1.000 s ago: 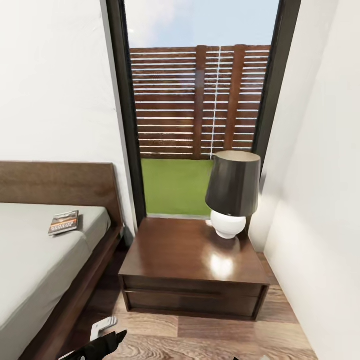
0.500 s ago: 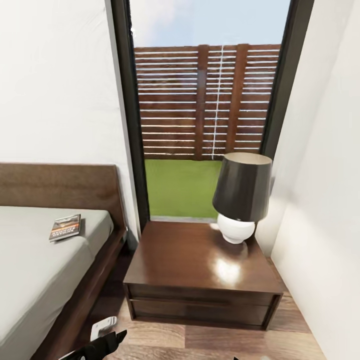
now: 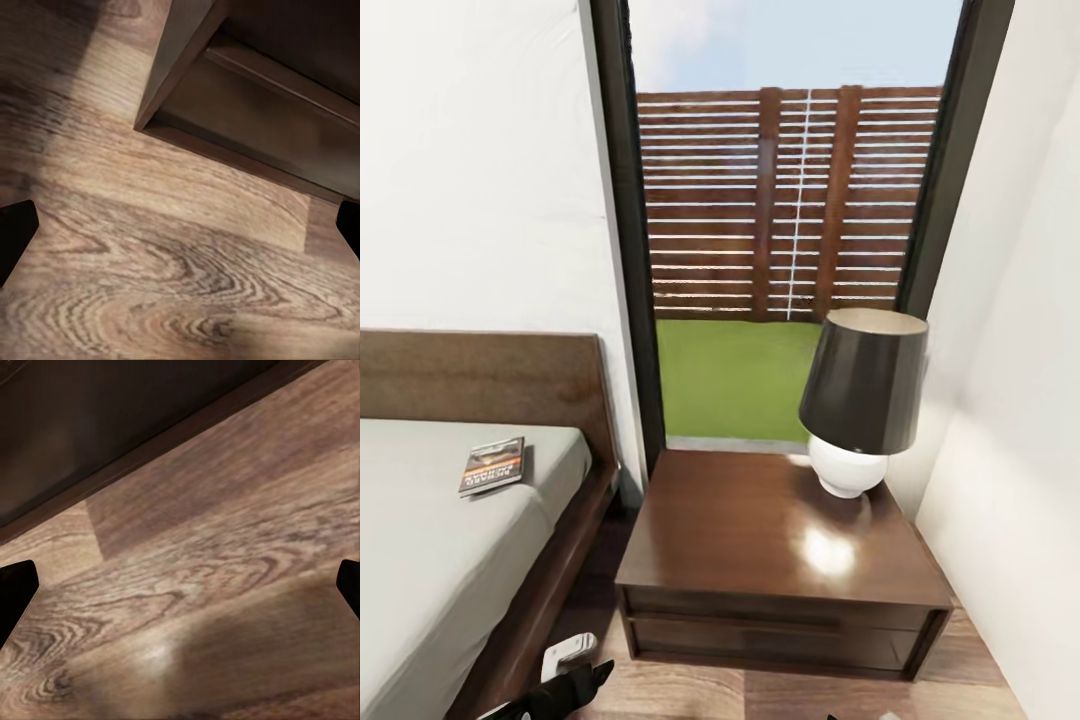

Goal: In the bedroom, move the book from the bed onto either nightstand, and place the two sandals side by side next to the bed.

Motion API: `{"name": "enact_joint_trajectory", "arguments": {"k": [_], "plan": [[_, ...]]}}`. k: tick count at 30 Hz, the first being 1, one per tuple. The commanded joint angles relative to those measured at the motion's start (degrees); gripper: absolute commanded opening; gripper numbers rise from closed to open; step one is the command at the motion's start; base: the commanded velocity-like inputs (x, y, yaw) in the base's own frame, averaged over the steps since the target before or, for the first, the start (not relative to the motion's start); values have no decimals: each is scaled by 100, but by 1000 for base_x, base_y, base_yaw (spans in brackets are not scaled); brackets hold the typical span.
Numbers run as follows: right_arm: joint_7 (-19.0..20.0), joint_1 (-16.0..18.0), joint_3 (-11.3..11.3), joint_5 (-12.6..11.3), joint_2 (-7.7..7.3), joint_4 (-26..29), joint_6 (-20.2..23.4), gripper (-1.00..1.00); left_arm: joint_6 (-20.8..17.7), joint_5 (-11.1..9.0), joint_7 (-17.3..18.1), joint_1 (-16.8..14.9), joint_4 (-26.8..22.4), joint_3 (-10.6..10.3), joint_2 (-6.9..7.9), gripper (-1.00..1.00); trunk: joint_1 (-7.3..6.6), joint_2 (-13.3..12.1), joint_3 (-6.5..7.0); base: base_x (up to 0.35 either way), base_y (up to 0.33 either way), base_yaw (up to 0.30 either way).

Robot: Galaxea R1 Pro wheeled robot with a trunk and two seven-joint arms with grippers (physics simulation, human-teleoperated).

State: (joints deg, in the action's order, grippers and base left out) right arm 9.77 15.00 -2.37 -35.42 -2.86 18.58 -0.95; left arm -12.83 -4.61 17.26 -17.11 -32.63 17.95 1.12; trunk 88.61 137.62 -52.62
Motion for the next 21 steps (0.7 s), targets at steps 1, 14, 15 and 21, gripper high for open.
{"name": "enact_joint_trajectory", "arguments": {"k": [1, 14, 15, 21], "plan": [[16, 3, -25, -56, -4, -4, -10, 100, -58, -48, 27, -2, -6, 24, -4, 100, 0, 2, -6, 120, 85, 0], [20, 3, -17, -47, -4, -5, -23, 100, -57, -48, 23, -2, -6, 24, -10, 100, 0, 2, -6, 108, 55, 0], [23, 3, -14, -52, -4, -10, -47, 100, -56, -48, 23, -2, -6, 24, -9, 100, 0, 2, -6, 41, 10, 0], [-4, -31, -17, -25, 29, -121, -160, 100, -20, -81, 56, 31, -40, -9, -41, 100, 0, 2, -6, 18, 5, 0]]}}
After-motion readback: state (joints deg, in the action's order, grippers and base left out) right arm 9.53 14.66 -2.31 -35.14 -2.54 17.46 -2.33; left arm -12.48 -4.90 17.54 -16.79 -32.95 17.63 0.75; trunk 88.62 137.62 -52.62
